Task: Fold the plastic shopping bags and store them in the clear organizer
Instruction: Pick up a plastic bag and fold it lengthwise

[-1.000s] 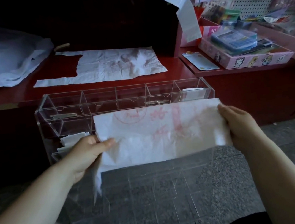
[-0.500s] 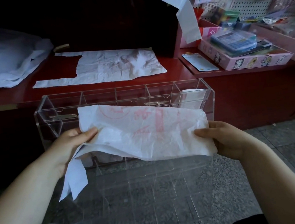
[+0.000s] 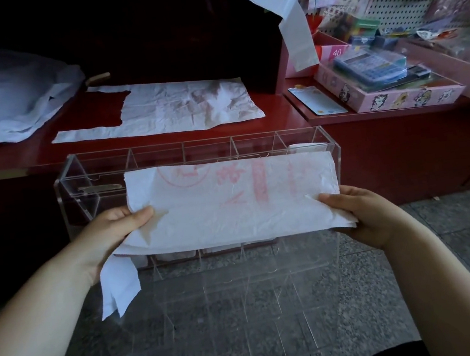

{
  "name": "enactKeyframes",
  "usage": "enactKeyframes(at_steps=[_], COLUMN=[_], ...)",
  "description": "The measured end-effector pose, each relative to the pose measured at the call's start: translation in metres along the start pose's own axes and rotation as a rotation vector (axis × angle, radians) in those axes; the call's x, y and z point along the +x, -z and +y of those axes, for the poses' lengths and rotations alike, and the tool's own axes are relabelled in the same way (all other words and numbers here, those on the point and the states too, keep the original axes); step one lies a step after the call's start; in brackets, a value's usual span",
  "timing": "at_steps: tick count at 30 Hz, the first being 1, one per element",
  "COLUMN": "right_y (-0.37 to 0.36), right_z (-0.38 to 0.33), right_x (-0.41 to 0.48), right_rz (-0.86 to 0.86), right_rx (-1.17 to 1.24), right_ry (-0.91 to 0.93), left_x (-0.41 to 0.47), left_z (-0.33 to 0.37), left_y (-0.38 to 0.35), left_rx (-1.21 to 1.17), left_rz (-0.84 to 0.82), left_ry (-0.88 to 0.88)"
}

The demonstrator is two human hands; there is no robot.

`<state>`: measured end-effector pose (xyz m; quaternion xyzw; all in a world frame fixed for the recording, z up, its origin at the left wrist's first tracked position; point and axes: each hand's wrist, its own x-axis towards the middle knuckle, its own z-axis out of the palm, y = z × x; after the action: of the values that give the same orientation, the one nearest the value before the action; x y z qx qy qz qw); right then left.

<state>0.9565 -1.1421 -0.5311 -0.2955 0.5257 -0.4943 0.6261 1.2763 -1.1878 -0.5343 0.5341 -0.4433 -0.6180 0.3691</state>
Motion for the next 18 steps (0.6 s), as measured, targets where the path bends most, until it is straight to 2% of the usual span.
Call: enactKeyframes(at_steps=[3, 8, 12, 16, 18], right_y=[0.002, 0.008, 0.007, 0.003, 0.004], right_z=[-0.002, -0.003, -0.001, 0.001, 0.003], right_x=[-0.003, -0.004, -0.004, -0.002, 0.0], right_rz=[-0.023, 0.051, -0.036, -0.071, -0.067], right_rx=[0.004, 0.047, 0.138, 0.244, 0.242], right_ry=[0.011, 0.04, 0.123, 0.185, 0.212], left_x=[-0.001, 0.003, 0.005, 0.005, 0.006], left_z=[-0.001, -0.002, 0.0, 0.001, -0.001], left_y=[-0.003, 0.001, -0.001, 0.006, 0.011], left_rx=[0.077, 0.069, 0.03, 0.086, 0.027], left_rz=[0.032, -0.019, -0.027, 0.046, 0.052], left_ry=[-0.012, -0.02, -0.051, -0.122, -0.091])
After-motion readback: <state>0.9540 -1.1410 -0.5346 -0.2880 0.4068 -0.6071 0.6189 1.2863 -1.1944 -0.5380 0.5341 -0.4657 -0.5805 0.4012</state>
